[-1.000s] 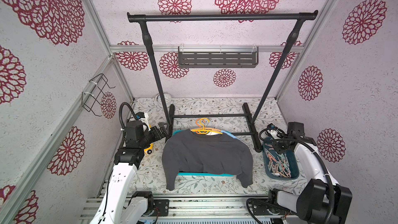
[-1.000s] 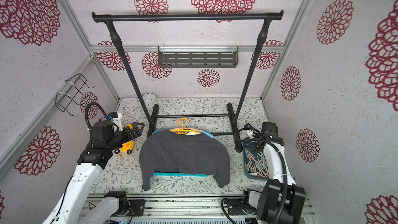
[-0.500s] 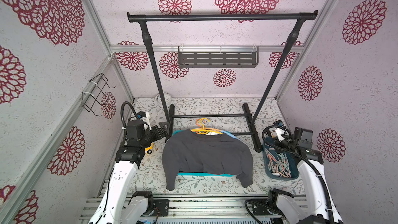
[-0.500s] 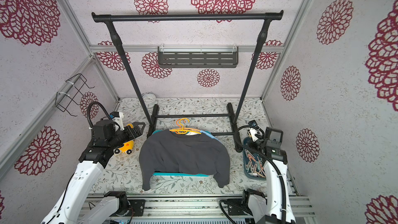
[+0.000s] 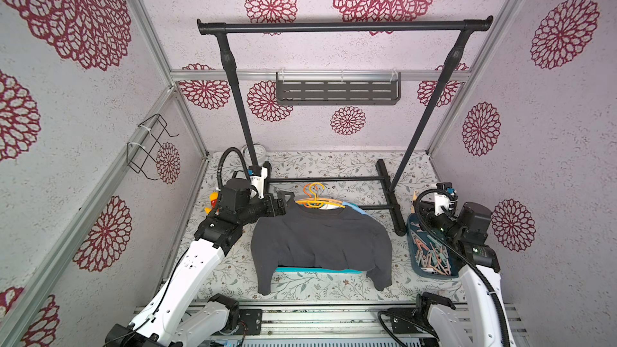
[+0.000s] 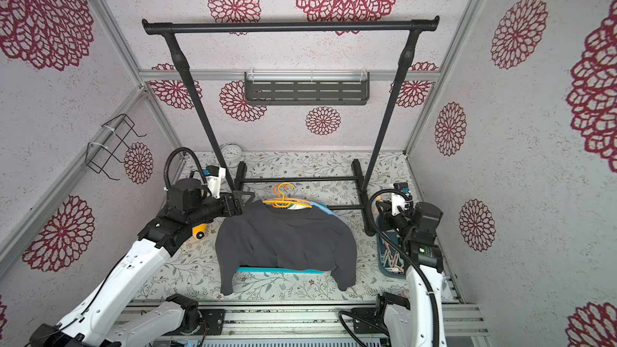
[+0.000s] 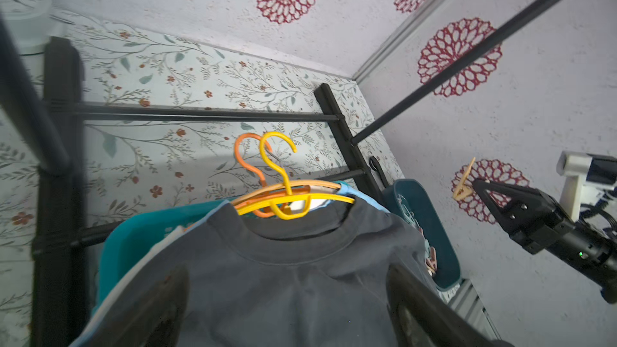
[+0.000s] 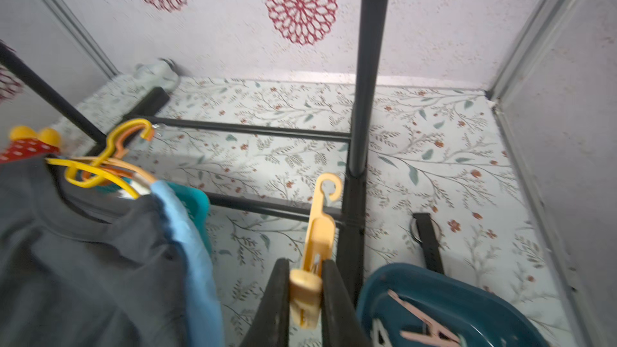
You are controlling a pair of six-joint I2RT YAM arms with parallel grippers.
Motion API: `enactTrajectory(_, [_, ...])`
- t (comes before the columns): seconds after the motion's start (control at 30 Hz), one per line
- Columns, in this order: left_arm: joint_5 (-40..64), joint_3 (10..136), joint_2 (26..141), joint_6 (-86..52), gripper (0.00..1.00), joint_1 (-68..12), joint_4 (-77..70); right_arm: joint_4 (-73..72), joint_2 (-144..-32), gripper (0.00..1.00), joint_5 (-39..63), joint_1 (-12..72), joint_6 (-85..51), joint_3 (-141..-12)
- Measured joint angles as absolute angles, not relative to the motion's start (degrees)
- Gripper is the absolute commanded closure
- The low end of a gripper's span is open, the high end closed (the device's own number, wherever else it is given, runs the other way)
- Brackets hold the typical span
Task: Use clothespins to secure the t-shirt on both sides of the hanger
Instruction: Pick up the clothespin from the storage box.
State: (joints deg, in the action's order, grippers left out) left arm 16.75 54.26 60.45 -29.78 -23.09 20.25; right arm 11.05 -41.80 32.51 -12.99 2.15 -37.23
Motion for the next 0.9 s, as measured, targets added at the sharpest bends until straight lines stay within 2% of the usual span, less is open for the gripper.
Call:
enactTrajectory(0.23, [14.7, 56.3, 67.3, -27.6, 0.08, -33.7, 13.9, -4.7, -38.6, 0.84, 37.9, -7.7, -10.7, -32.2])
enactTrajectory(0.63, [34.4, 60.9, 76.6, -23.4, 0.11, -39.4, 0.2, -21.8, -39.5, 0.82, 44.4, 8.3, -11.3, -30.0])
enactTrajectory(0.9, [40.9, 61.0, 78.1, -18.0, 0.13, -42.7, -2.6, -26.8, -40.7, 0.82, 47.5, 15.0, -10.1, -30.2])
